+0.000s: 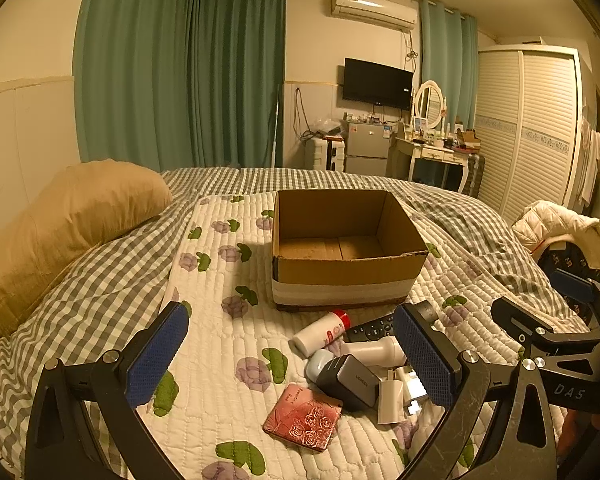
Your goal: Organize rigid objects
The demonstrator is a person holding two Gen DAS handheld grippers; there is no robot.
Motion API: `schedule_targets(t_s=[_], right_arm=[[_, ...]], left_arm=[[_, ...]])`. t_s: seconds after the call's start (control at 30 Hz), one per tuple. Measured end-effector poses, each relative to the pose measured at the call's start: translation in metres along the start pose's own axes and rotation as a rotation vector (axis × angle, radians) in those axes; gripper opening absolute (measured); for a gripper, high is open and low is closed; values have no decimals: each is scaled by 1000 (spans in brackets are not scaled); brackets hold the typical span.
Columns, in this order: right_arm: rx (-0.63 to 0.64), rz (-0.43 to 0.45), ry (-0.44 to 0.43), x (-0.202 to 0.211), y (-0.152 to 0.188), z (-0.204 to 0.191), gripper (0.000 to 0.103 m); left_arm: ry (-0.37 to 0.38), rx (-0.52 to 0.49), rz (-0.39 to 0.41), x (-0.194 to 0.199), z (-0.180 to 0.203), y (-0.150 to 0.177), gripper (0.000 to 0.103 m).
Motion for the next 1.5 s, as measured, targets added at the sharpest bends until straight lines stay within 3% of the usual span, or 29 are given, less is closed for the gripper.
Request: schedule_targets(t_s=[0.5, 0.83, 1.1, 1.2, 1.27, 1.5], right_arm=[[29, -10, 7, -2, -3, -6, 103], [19, -130, 2, -40, 12, -4, 103], [27, -187, -8, -61, 22, -6, 103], [33, -201, 0, -65, 24, -9, 103], [38, -211, 5, -67, 25, -11, 103], [74, -253, 31, -75, 31, -23, 103]], left_arm=[[-26, -5, -16, -4, 2, -6, 103], [-38, -66, -251, -78, 11, 38, 103], [-41, -147, -459, -136, 26, 84, 95], [-46, -156, -474, -145, 24, 88, 94], [-27, -161, -479, -144, 24, 88, 83], [65, -131, -477, -132, 17, 79, 72]])
Point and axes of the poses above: each gripper's, at about its wrist camera, not at the fingertips, and x roughly against the way its jaws point, z to its right, y to its underside, the point moved 2 cm from there along -x, roughly the way its jaws point, and after that the axes turned 14 degrees about -z, right-handed, at the moved point
